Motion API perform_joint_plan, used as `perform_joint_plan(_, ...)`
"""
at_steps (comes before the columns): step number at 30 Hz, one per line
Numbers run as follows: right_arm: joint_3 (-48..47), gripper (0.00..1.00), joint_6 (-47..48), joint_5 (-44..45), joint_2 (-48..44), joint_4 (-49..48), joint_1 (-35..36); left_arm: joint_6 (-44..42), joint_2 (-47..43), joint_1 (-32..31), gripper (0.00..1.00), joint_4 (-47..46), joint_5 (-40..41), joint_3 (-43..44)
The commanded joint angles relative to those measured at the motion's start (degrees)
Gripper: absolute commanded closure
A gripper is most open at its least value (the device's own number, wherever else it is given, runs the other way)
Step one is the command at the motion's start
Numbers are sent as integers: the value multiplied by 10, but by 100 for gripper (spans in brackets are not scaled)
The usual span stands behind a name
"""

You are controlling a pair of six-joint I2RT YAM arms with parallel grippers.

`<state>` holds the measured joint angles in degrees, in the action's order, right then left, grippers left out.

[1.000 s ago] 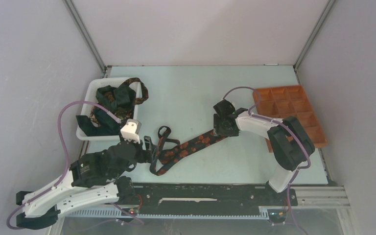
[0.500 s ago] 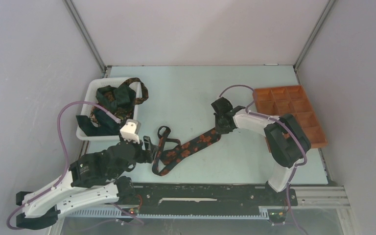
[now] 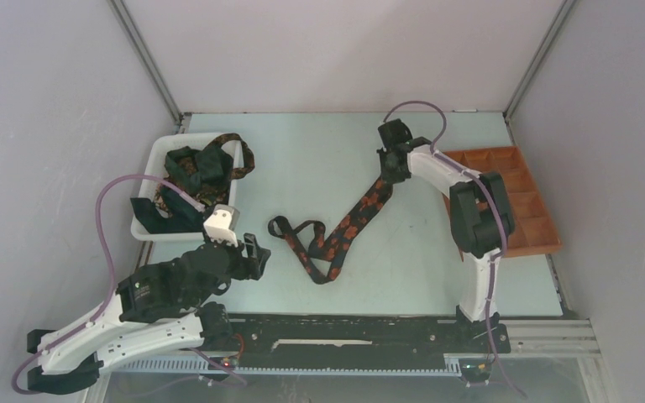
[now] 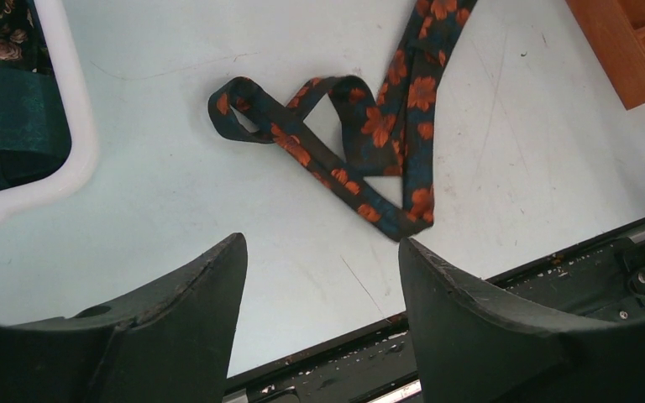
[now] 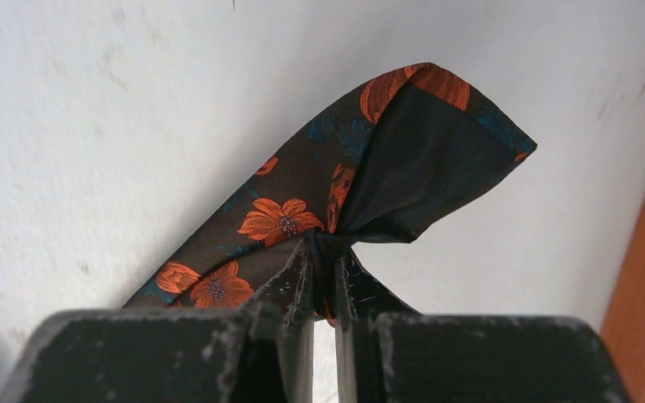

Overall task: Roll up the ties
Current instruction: Flatten out the tie at the center of the board.

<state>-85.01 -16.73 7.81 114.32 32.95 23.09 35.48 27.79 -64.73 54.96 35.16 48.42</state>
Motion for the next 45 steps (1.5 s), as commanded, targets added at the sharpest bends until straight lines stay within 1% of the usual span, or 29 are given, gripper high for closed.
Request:
perform_joint_plan(1,-99,100,81,5,54,10,-28,-11,-1,3,27,-11,3,-3)
perform_joint_plan(5,-209,100,99,-5,118,36,-64,-11,-2,3,28,-11,6,-4)
perform_joint_plan(7,-251,100,105,-10,151,46,-75,-10,0,3,28,-11,7,-4)
perform_joint_plan(10,-338,100,117,-5,203,59,-84,-11,3,3,28,-11,8,-3)
perform_joint_plan(13,-452,100,124,3,266,108,-91,-12,7,3,28,-11,9,-3)
perform_joint_plan(15,-508,100,124,7,296,131,-96,-12,8,4,28,-11,11,-3)
perform_joint_plan(16,-522,96,122,11,306,135,-97,-11,8,4,28,-11,12,-3)
perform_joint_plan(18,-524,82,114,17,304,130,-101,-11,9,5,28,-11,14,-3)
perform_joint_plan(20,-516,53,95,17,292,127,-109,-9,9,6,28,-10,18,-3)
perform_joint_plan(21,-510,41,89,12,283,126,-112,-8,9,6,28,-10,20,-3)
perform_joint_plan(22,-505,35,85,5,273,125,-114,-7,10,6,28,-10,23,-3)
perform_joint_plan(23,-498,32,80,-3,261,123,-115,-6,12,6,28,-9,27,-3)
perform_joint_plan(28,-449,27,56,-21,177,124,-103,9,37,6,30,-25,62,-6)
perform_joint_plan(31,-376,27,45,-26,84,109,-85,24,61,6,29,-66,74,-16)
perform_joint_plan(32,-342,27,41,-28,49,99,-78,28,74,6,27,-73,82,-15)
perform_joint_plan(34,-270,27,28,-34,-19,79,-64,49,106,10,20,-73,106,2)
perform_joint_plan(36,-190,27,17,-55,-90,52,-50,56,141,25,16,-76,104,22)
perform_joint_plan(38,-112,27,4,-71,-158,31,-38,49,174,66,12,-92,72,35)
perform_joint_plan(39,-72,27,4,-92,-193,21,-31,45,194,91,11,-103,51,37)
perform_joint_plan(40,-40,27,1,-93,-226,14,-26,44,204,117,11,-110,27,37)
perform_joint_plan(43,55,27,-8,-104,-315,4,-15,26,244,190,15,-153,-52,31)
perform_joint_plan(45,114,27,-20,-112,-369,-3,-11,9,270,226,16,-181,-86,31)
